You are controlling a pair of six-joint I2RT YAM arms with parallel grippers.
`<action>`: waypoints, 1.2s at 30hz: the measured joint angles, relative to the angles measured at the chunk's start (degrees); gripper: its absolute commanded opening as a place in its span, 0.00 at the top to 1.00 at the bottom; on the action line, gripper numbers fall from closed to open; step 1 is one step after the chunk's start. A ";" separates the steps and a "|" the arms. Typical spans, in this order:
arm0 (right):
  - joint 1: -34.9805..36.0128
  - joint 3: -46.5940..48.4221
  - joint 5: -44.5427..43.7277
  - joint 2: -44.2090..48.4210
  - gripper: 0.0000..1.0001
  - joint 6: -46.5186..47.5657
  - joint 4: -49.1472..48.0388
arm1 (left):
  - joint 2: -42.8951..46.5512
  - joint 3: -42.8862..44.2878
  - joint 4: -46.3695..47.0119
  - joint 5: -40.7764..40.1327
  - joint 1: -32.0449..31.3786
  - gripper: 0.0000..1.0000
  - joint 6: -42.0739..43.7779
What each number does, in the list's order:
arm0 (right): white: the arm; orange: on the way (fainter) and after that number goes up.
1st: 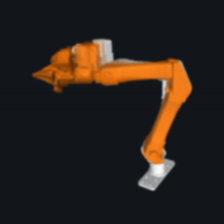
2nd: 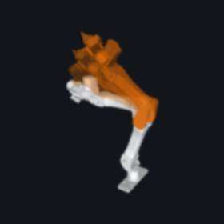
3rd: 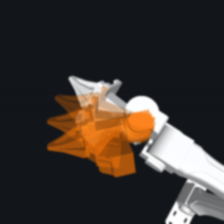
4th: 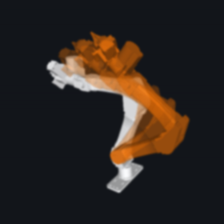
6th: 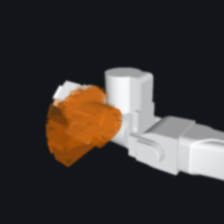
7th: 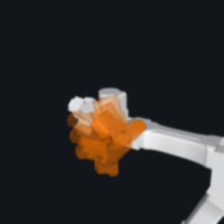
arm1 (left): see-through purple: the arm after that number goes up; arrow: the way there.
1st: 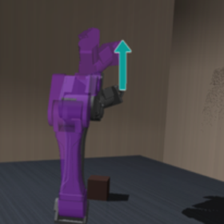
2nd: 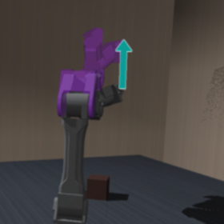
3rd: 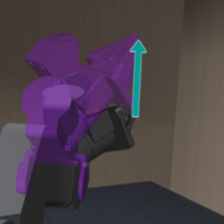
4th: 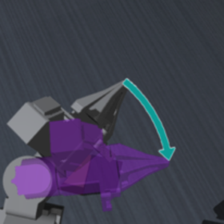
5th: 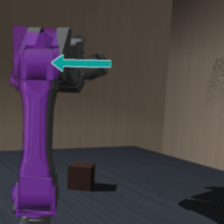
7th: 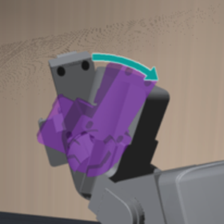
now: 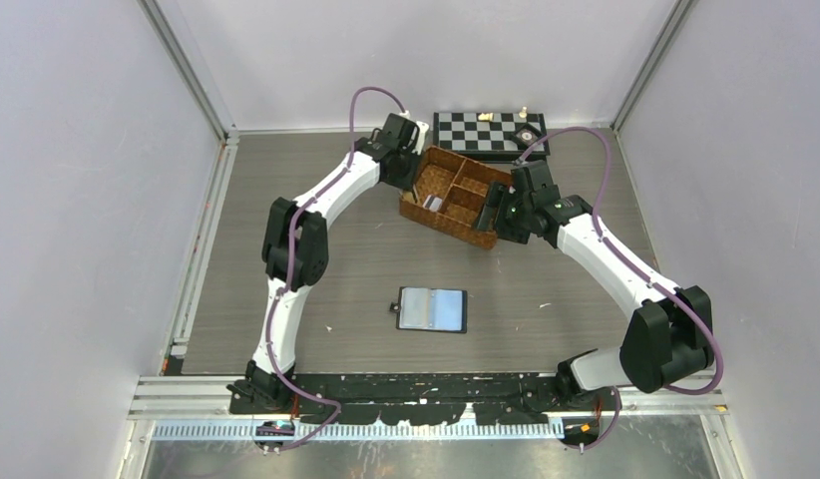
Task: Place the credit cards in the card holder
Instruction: Pick up the credit card from the storage box.
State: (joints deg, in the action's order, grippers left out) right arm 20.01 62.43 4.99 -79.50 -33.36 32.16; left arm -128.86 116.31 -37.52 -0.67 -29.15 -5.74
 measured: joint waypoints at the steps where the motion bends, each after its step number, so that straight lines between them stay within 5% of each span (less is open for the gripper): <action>1: 0.00 -0.02 0.04 0.02 0.31 -0.02 0.00 | 0.11 -0.02 -0.20 0.00 0.00 0.79 0.02; 18: 0.00 -0.42 0.68 0.02 0.31 -0.24 -0.02 | 1.66 -1.18 -0.96 -1.68 0.02 0.61 0.52; 25: 0.00 -0.42 1.18 0.02 0.32 -0.39 -0.07 | 3.10 -1.20 -0.92 -3.58 0.02 0.67 1.84; 31: 0.00 -0.70 1.81 0.00 0.32 -0.63 -0.68 | 3.54 -2.47 -0.72 -3.10 0.02 0.43 1.92; 36: 0.00 -1.18 2.25 0.02 0.32 -0.68 -0.85 | 3.74 -3.76 -0.52 -0.11 0.02 0.35 1.55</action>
State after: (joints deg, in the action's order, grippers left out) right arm 20.01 61.25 7.25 -79.48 -34.04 31.31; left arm -125.12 112.55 -38.04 -0.78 -29.12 -4.19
